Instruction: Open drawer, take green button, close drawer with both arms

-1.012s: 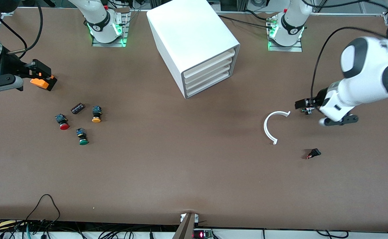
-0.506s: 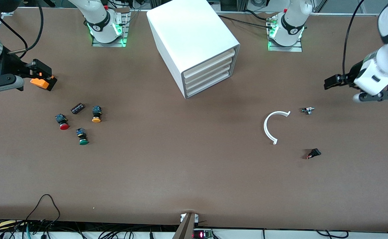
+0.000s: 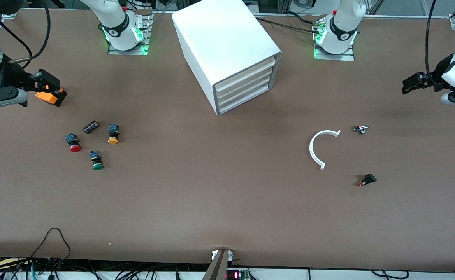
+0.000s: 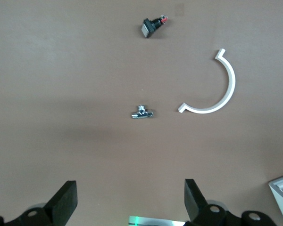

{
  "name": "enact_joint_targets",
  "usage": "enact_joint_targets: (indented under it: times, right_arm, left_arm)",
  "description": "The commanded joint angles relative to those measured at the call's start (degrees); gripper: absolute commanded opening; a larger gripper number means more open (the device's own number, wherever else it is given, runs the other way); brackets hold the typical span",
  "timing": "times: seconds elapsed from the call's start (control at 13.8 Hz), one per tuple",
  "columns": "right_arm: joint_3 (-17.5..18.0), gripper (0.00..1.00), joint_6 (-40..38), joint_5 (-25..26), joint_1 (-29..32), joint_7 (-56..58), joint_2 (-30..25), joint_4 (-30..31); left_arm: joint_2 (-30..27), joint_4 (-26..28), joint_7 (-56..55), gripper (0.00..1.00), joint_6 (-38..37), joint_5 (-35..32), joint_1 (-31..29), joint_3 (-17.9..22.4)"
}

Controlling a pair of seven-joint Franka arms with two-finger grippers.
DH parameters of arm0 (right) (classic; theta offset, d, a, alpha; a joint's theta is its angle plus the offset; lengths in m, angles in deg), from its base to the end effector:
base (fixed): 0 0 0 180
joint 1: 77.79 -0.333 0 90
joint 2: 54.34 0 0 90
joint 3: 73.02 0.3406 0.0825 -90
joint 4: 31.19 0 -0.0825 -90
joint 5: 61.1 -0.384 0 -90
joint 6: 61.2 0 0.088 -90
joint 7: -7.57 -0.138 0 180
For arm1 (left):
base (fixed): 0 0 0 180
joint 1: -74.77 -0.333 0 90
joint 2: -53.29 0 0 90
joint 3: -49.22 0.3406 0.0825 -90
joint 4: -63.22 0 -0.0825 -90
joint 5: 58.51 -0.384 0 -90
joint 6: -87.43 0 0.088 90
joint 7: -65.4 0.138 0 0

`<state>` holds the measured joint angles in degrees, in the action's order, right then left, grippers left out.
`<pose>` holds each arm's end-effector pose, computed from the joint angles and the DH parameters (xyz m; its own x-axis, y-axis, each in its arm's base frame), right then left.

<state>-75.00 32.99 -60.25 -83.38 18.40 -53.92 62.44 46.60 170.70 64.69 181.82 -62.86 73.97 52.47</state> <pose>0.5612 0.0335 0.5904 0.9681 0.2504 -0.0004 0.2504 -0.9680 0.0152 0.5050 0.0469 0.5433 0.9909 0.0756 -0.1110 0.0682 -0.9953 -0.0693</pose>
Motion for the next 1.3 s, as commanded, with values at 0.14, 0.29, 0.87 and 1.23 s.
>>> enact_joint_targets:
  times: [0.14,0.29,0.87,1.23]
  right_arm:
    - [0.13,0.99,-0.68,0.2,-0.21,-0.72,0.46,-1.34]
    - [0.13,1.0,-0.76,0.29,-0.21,-0.72,0.37,-1.34]
    - [0.04,1.0,-0.5,0.11,-0.13,-0.81,0.55,-1.34]
    - [0.04,0.99,-0.5,0.11,0.05,-0.81,0.55,-1.34]
  left_arm:
    - [2.04,-2.98,-2.97,1.0,0.19,-1.71,-2.7,-4.56]
    - [2.39,-5.61,-5.52,1.0,-1.56,-0.92,-3.32,-5.97]
    - [3.97,-8.52,-1.95,1.0,-0.52,5.76,-3.41,-5.18]
    - [4.23,-8.52,-0.35,1.0,0.01,4.8,-3.06,-4.74]
